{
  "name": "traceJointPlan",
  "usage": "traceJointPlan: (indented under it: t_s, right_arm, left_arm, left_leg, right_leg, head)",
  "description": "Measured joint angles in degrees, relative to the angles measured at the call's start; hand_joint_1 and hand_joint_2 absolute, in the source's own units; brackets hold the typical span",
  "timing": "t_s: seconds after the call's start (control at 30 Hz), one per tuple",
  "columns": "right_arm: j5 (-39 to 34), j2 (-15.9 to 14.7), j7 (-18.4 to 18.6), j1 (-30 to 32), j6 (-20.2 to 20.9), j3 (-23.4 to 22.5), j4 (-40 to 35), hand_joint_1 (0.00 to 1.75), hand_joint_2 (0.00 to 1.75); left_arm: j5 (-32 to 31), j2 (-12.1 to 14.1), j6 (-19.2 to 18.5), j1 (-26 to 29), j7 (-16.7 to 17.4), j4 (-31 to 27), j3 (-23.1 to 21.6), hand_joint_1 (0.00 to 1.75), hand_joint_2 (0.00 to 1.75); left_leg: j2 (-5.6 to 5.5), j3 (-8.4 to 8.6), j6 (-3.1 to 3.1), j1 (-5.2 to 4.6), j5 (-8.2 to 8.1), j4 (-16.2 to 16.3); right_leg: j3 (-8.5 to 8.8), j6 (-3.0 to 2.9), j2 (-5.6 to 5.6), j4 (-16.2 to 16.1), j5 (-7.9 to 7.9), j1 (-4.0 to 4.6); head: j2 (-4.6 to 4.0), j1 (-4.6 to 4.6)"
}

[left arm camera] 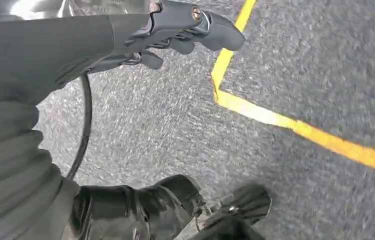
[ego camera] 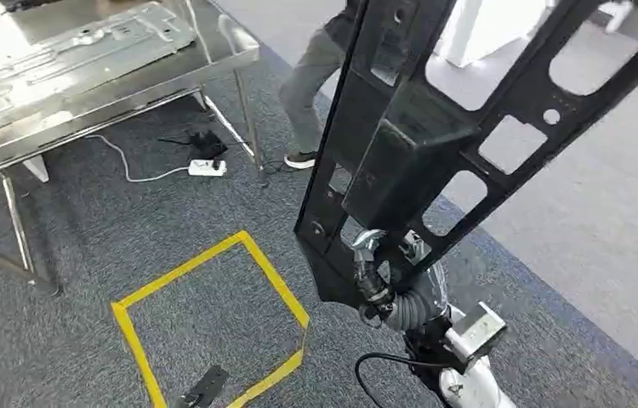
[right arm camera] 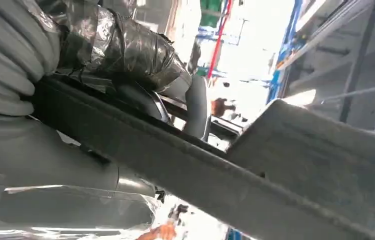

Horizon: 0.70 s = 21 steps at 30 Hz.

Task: Take the parts from the cabinet and place them on the table.

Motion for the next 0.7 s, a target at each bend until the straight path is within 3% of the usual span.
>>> traceJointPlan:
  t_s: [0.1, 0.13, 0.17, 0.2, 0.27, 0.3, 0.33, 0.37, 0.43, 0.47, 0.5, 0.6, 0.63, 0.67, 0.7]
  right_arm:
    - [-0.9, 0.0, -0.4, -0.2, 1.0, 0.0, 0.1, 1.75, 1.75]
    - [-1.1, 0.0, -0.5, -0.4, 1.1, 0.0, 0.1, 1.75, 1.75]
    - [-1.2, 0.0, -0.5, -0.7, 1.3, 0.0, 0.2, 1.75, 1.75]
    - [-1.4, 0.0, -0.7, -0.9, 1.4, 0.0, 0.2, 1.75, 1.75]
    - [-1.9, 0.0, -1.0, -0.9, 1.4, 0.0, 0.5, 1.75, 1.75]
    - [-2.3, 0.0, -1.1, -0.9, 1.5, 0.0, 0.7, 1.75, 1.75]
    - [-2.5, 0.0, -1.2, -0.9, 1.6, 0.0, 1.0, 1.75, 1.75]
    - [-2.8, 0.0, -1.4, -1.0, 1.6, 0.0, 1.3, 1.75, 1.75]
    - [-3.1, 0.0, -1.7, -1.5, 1.9, 0.0, 1.7, 1.75, 1.75]
    - [-3.2, 0.0, -1.9, -1.7, 1.9, 0.0, 1.9, 1.75, 1.75]
    - [-3.2, 0.0, -2.0, -1.9, 1.9, 0.0, 2.1, 1.75, 1.75]
    - [-3.3, 0.0, -2.1, -2.2, 1.9, 0.0, 2.6, 1.75, 1.75]
    - [-3.3, 0.0, -2.1, -2.3, 1.9, 0.0, 2.6, 1.75, 1.75]
    - [-3.3, 0.0, -2.1, -2.6, 2.0, 0.0, 2.7, 1.75, 1.75]
    - [-3.3, 0.2, -2.1, -2.7, 2.0, 0.0, 2.7, 1.75, 1.75]
  left_arm:
    - [2.0, 0.1, -0.4, 0.9, -1.8, 0.0, 0.0, 0.00, 1.75]
    - [2.5, 0.1, -0.4, 1.4, -2.2, 0.0, 0.0, 0.00, 1.75]
    - [2.6, 0.1, -0.4, 1.7, -2.7, 0.0, 0.0, 0.00, 1.75]
    - [2.9, 0.1, -0.4, 1.8, -2.9, 0.0, 0.0, 0.00, 1.75]
    - [2.9, 0.0, -0.5, 1.8, -3.5, 0.0, 0.0, 0.00, 1.75]
    - [2.9, 0.0, -0.6, 1.8, -3.7, 0.0, 0.0, 0.00, 1.75]
    - [2.9, 0.0, -0.8, 1.9, -3.9, 0.0, 0.0, 0.00, 1.75]
    - [3.0, 0.1, -0.9, 2.0, -4.2, 0.0, 0.0, 0.00, 1.75]
    - [3.1, 0.1, -1.1, 2.0, -4.6, 0.0, 0.0, 0.00, 1.75]
    - [3.2, 0.1, -1.1, 2.1, -4.6, 0.0, 0.1, 0.00, 1.75]
    - [3.4, 0.1, -1.2, 1.9, -4.6, 0.0, 0.1, 0.00, 1.75]
    - [3.5, 0.1, -1.2, 2.4, -4.7, 0.0, 0.2, 0.00, 1.75]
    - [3.5, 0.3, -1.2, 2.5, -4.7, 0.0, 0.2, 0.00, 1.75]
    - [3.5, 0.3, -1.1, 2.7, -4.7, 0.0, 0.3, 0.00, 1.75]
    - [3.6, 0.3, -1.1, 2.6, -4.6, 0.0, 0.3, 0.00, 1.75]
  left_leg:
    - [-2.36, -0.03, 0.65, -0.11, -0.04, -0.4]
    - [-2.97, 0.70, 1.02, 0.51, 0.27, -1.0]
    - [-3.61, 0.90, 1.19, 0.51, 0.32, -1.3]
    - [-4.02, 0.93, 1.86, 0.55, 0.37, -1.3]
    - [-5.78, 0.93, 1.98, 0.57, 0.37, -1.2]
    - [-6.71, 0.92, 1.98, 0.57, 0.34, -1.1]
    - [-7.64, 0.95, 1.96, 0.59, 0.30, -1.0]
    - [-8.61, 0.98, 1.83, 0.69, 0.19, -0.8]
    - [-10.35, 1.05, 1.37, 0.88, -0.14, -0.3]
    - [-11.11, 0.69, 1.00, 0.97, -0.36, -0.1]
    - [-11.90, 0.16, 0.57, 0.83, -0.39, 0.7]
    - [-13.78, -0.27, -0.77, 1.39, 0.25, -0.3]
    - [-14.39, -0.53, -0.98, 1.45, 0.16, -0.2]
    - [-10.50, -0.89, -1.05, 0.99, -0.69, 1.1]
    - [-7.36, -2.48, -1.25, 0.88, -2.48, 4.3]
  right_leg:
    - [0.69, 0.90, -2.02, -0.3, -0.51, 0.07]
    - [0.62, 1.20, -1.33, 0.2, -1.07, -0.42]
    - [0.19, 1.46, 1.71, 1.9, -2.09, -0.51]
    - [-1.59, 1.56, 3.63, 5.6, -4.09, -0.71]
    - [-6.32, 1.91, 4.79, 14.5, -7.54, -0.73]
    - [-8.00, 2.04, 4.88, 17.0, -7.72, -0.73]
    - [-8.26, 2.13, 4.95, 16.6, -6.44, -0.76]
    - [-7.42, 2.17, 5.05, 14.0, -4.21, -0.93]
    - [-3.53, 2.25, 6.29, 4.8, 1.12, -1.41]
    - [-2.14, 2.26, 9.70, 2.0, 1.05, -1.89]
    - [-1.80, 2.15, 11.16, 0.5, 0.81, -2.07]
    - [-1.85, 1.04, 9.37, 0.7, 1.00, -1.26]
    - [-1.56, 0.53, 8.43, 0.1, 1.27, -2.01]
    - [-1.18, 0.30, 7.76, -0.2, 1.32, -1.78]
    - [-1.03, -0.16, 6.93, -0.3, 1.24, -1.59]
  head:
    - [0.00, 0.02]
    - [0.00, -0.04]
    - [0.00, 0.27]
    - [0.00, 0.37]
    - [0.00, 0.57]
    - [0.00, 0.52]
    - [0.00, 0.57]
    - [0.00, 0.57]
    - [0.02, 0.57]
    - [0.00, 0.59]
    - [0.00, 0.55]
    - [0.00, 0.66]
    - [0.00, 0.64]
    - [0.02, 0.52]
    - [0.00, -0.22]
